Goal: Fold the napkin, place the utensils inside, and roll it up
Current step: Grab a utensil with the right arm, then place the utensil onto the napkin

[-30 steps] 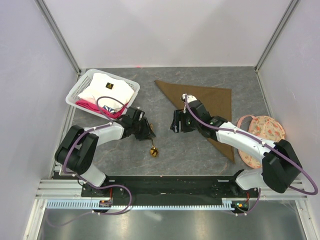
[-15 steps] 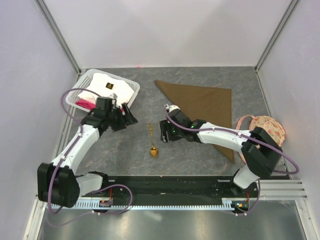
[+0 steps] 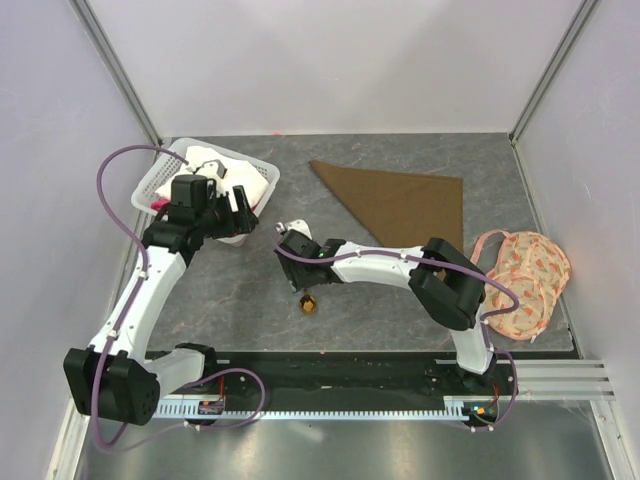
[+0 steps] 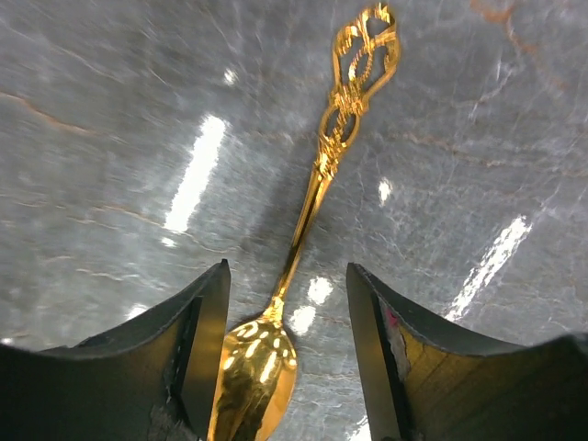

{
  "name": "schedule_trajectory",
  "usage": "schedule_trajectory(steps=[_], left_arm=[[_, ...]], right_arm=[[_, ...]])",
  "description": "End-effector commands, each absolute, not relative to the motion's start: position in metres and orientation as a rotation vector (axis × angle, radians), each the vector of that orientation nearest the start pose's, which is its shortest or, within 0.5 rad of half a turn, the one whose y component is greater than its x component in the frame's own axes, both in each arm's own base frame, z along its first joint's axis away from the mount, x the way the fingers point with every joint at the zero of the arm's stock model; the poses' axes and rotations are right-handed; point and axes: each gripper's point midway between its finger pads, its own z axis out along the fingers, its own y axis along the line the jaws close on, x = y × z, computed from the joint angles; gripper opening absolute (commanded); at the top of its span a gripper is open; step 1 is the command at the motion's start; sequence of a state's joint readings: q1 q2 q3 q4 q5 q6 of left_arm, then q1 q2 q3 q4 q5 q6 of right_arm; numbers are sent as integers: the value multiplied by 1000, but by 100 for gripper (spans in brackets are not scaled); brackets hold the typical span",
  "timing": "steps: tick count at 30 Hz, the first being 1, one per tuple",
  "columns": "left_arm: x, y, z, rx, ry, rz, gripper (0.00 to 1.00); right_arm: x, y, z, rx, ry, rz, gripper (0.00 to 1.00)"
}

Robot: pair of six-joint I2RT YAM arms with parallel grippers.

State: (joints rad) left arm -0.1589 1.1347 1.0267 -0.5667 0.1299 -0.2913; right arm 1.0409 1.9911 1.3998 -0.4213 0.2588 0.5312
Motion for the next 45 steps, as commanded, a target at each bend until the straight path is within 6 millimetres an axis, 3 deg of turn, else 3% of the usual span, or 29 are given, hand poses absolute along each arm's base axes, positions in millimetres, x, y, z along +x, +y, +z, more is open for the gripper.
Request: schedule_trajectory(steps=[1, 12, 15, 18, 20, 23, 28, 32, 38, 41, 45], left_arm=[[317, -83, 201, -8, 2240, -360, 85], [310, -80, 203, -8, 2216, -346, 85], [309, -80, 204, -6, 2212, -350, 85], [308, -81, 203, -4, 2215, -353, 85], [308, -81, 203, -3, 2212, -355, 85], [307, -80, 202, -3, 2213, -351, 85], [307, -80, 202, -2, 2214, -350, 85], [307, -80, 200, -3, 2217, -348, 85], [308, -79, 196, -2, 2231, -343, 85], [308, -80, 194, -4, 2237, -343, 85], [309, -81, 191, -1, 2247, -350, 85]], right_arm=[[257, 381, 27, -515, 2534, 186, 60], [254, 382, 5, -533, 2573, 139, 33], [251, 378, -4, -541, 2591, 126, 22], [249, 377, -11, -555, 2607, 117, 3], [248, 378, -14, -579, 2609, 119, 0], [253, 376, -3, -619, 2579, 121, 0], [274, 361, 41, -692, 2466, 146, 0], [305, 333, 77, -709, 2379, 170, 0], [344, 274, 128, -712, 2256, 158, 0], [362, 246, 138, -782, 2209, 84, 0], [386, 214, 132, -860, 2174, -18, 0]])
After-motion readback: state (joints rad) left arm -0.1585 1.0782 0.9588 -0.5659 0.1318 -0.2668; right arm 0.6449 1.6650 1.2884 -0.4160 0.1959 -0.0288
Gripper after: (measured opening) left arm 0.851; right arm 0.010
